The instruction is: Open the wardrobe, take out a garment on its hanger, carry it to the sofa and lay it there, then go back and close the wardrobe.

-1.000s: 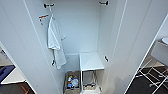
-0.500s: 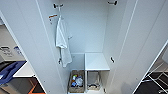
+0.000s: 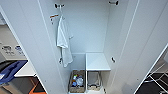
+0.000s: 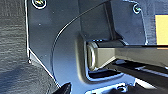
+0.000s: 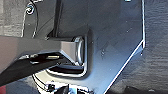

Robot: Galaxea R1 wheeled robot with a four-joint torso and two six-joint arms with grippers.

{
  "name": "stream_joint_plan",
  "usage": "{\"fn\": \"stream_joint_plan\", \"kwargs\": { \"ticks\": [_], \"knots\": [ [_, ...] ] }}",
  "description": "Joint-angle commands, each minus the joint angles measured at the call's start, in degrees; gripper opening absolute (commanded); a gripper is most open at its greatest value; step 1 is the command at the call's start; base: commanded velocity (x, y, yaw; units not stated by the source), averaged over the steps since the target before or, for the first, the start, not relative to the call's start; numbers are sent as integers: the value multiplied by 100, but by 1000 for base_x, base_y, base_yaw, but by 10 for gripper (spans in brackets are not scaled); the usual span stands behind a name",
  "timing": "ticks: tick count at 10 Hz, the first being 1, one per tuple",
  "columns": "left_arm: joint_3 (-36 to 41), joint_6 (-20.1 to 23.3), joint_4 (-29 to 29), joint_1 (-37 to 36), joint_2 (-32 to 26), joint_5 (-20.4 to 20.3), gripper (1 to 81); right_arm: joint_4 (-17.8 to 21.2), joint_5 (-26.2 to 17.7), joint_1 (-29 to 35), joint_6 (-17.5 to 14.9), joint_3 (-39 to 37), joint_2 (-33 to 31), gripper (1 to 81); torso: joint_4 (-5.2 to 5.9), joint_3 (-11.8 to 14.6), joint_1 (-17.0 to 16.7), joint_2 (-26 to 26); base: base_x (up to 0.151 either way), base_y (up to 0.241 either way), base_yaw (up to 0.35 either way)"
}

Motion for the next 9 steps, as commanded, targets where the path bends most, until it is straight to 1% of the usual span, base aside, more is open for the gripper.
{"fn": "stream_joint_plan", "kwargs": {
  "ticks": [1,7,9],
  "knots": [
    [14,-1,-33,-142,-35,232,811,-9,-309,108,-13,-3,-1,811,0,0,0,0,0,0,0],
    [14,-9,-42,-125,-43,215,811,-1,-317,108,-5,23,-1,811,0,2,0,0,0,0,0],
    [14,-9,-51,-125,-44,206,811,8,-317,108,-5,32,7,811,0,2,-1,0,75,0,0]
  ]
}}
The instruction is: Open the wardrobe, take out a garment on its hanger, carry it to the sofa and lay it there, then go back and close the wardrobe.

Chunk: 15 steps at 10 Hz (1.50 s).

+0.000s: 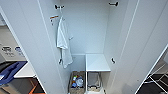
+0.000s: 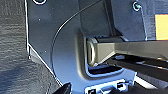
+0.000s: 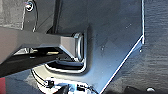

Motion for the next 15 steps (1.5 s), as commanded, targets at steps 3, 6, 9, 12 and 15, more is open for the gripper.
{"fn": "stream_joint_plan", "kwargs": {
  "ticks": [3,6,9,12,15],
  "knots": [
    [14,2,-40,-203,-26,215,811,8,-275,204,-5,56,19,811,0,0,13,5,77,0,0],
    [14,2,-40,-203,-34,215,811,-1,-178,169,4,55,19,811,0,0,15,5,78,0,0],
    [14,2,-40,-211,-43,206,811,34,-178,195,22,65,19,811,0,0,15,5,73,0,0],
    [32,2,-101,-203,-105,197,811,35,-81,221,39,100,-7,811,0,0,21,7,0,0,0],
    [41,-60,-232,-203,-481,-685,811,70,139,265,48,248,-199,811,0,0,19,7,0,0,0]
  ]
}}
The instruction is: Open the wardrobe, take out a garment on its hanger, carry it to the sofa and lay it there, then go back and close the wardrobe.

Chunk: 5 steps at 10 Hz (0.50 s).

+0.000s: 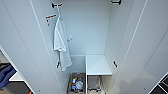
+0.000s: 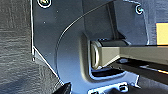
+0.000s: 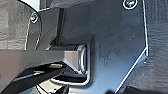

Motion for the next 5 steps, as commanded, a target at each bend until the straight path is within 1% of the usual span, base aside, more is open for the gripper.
{"fn": "stream_joint_plan", "kwargs": {
  "ticks": [1,2,3,5],
  "knots": [
    [13,-132,-211,-157,-468,-794,811,43,-250,178,23,327,-275,811,0,0,2,0,0,0,0],
    [-13,-263,-220,-157,-634,-838,811,43,-259,196,23,859,-598,811,0,0,0,0,0,0,0],
    [-22,-255,-202,-157,-687,-776,811,34,-251,205,23,1291,-854,811,0,0,0,0,0,0,0],
    [-40,-342,-246,-122,-801,-793,811,43,-259,222,23,1925,-1276,811,0,0,0,0,0,0,0]
  ]
}}
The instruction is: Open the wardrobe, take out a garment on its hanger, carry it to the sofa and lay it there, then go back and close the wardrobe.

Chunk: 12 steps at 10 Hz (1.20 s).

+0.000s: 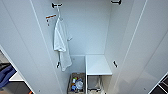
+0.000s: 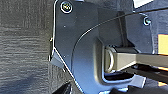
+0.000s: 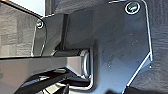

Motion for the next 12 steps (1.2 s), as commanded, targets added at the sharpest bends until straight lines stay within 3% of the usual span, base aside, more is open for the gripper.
{"fn": "stream_joint_plan", "kwargs": {
  "ticks": [1,3,4,6,8,10,11,12],
  "knots": [
    [28,-60,-51,168,-157,45,811,38,-281,128,15,1022,-758,811,0,0,0,0,0,0,0],
    [36,9,-103,344,-228,18,811,38,-272,162,24,1522,-1109,811,0,0,0,0,0,0,0],
    [45,312,-661,379,-341,0,811,63,-281,233,84,1909,-1381,811,0,0,2,0,0,0,0],
    [543,2043,-2278,397,-665,44,811,125,-272,374,244,2726,-2048,811,0,0,0,0,0,0,0],
    [1707,3175,-3524,362,-1305,244,811,126,-281,575,418,3446,-2654,811,0,0,0,0,0,0,0],
    [3287,5641,-5704,196,-2269,404,811,126,-281,786,549,3984,-3243,811,0,0,2,0,0,0,0],
    [3791,6527,-6430,82,-2596,456,811,82,-273,874,751,4081,-3454,811,0,0,2,0,0,0,0],
    [4200,7031,-7017,-50,-2872,528,811,99,-177,997,868,4161,-3667,811,0,0,0,0,0,0,0]
  ]
}}
